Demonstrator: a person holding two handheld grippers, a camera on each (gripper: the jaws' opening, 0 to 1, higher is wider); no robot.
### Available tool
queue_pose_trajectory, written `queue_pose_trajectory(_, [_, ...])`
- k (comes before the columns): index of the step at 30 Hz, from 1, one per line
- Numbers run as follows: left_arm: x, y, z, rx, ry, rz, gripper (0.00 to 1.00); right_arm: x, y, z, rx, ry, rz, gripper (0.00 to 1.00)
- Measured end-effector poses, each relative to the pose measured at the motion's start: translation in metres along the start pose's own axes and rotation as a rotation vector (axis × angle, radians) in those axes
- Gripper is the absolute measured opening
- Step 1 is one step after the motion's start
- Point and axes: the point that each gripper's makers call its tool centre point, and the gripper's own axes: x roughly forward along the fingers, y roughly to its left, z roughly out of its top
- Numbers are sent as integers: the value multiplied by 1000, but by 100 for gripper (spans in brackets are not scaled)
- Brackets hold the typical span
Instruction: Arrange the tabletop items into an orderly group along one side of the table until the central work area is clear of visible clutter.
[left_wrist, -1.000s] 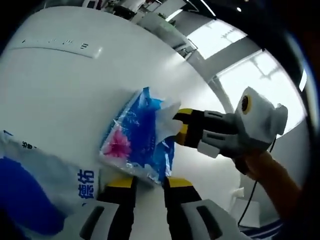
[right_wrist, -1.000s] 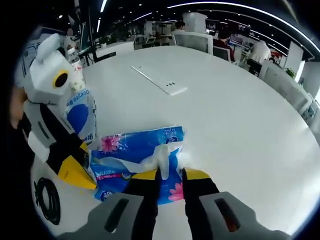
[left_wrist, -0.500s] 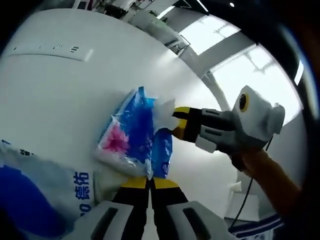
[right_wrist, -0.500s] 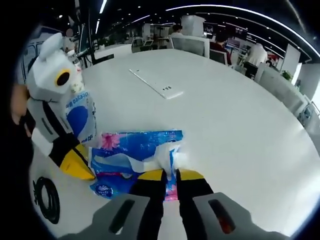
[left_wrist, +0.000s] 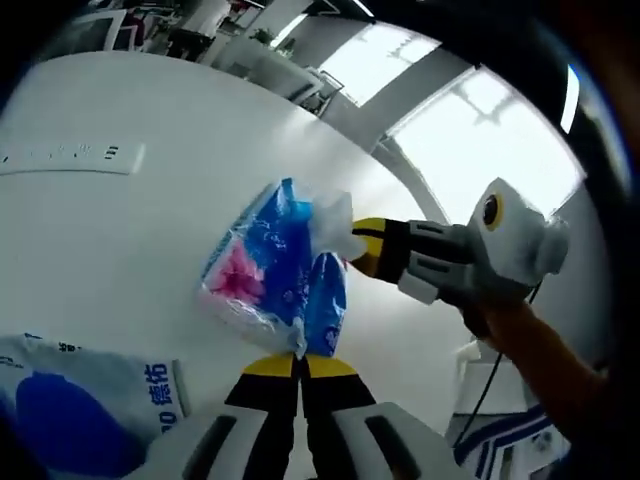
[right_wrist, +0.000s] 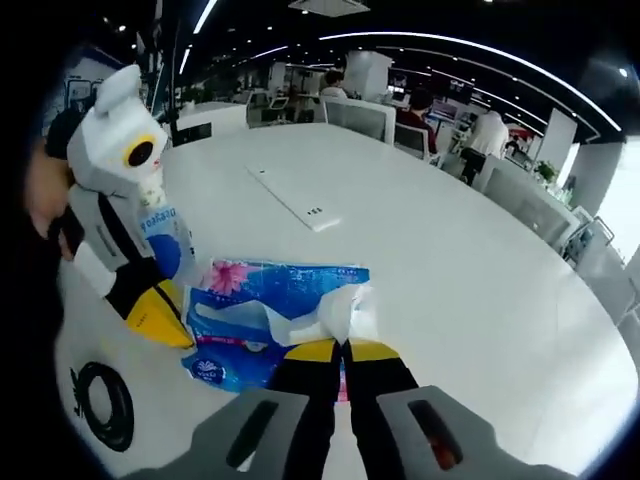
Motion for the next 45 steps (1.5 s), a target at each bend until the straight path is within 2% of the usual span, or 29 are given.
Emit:
queue_pose_trajectory(3, [-5,1,-2,99,16,15,0,-11,3,-2,-1,-5,-27,0])
queue_pose_trajectory(9, [-8,-2,-13,134,59,13,0,-29,14,-12,37,-12,-63,0])
queue_pose_trajectory(12, [-11,1,-20,196,81,22,0,-36,23,-19,72,-15,-80,0])
queue_pose_trajectory(16, [-14,5,-27,211,103,32,0,-45,36,-25,108,-23,-109,0])
queue_pose_trajectory(25, [-18,17,-43,234,154,42,0,-51,57,-41,174,-20,-126,0])
queue_pose_trajectory(33, [-16,28,-61,275,223,64,0,-52,78,-65,249,4,-129,0])
queue_pose_trajectory(39, [-13,32,-70,282,257,80,0,-52,90,-74,278,25,-127,0])
queue_pose_trajectory(45, [-14,35,-73,286,270,104,0,-47,96,-87,365,36,-121,0])
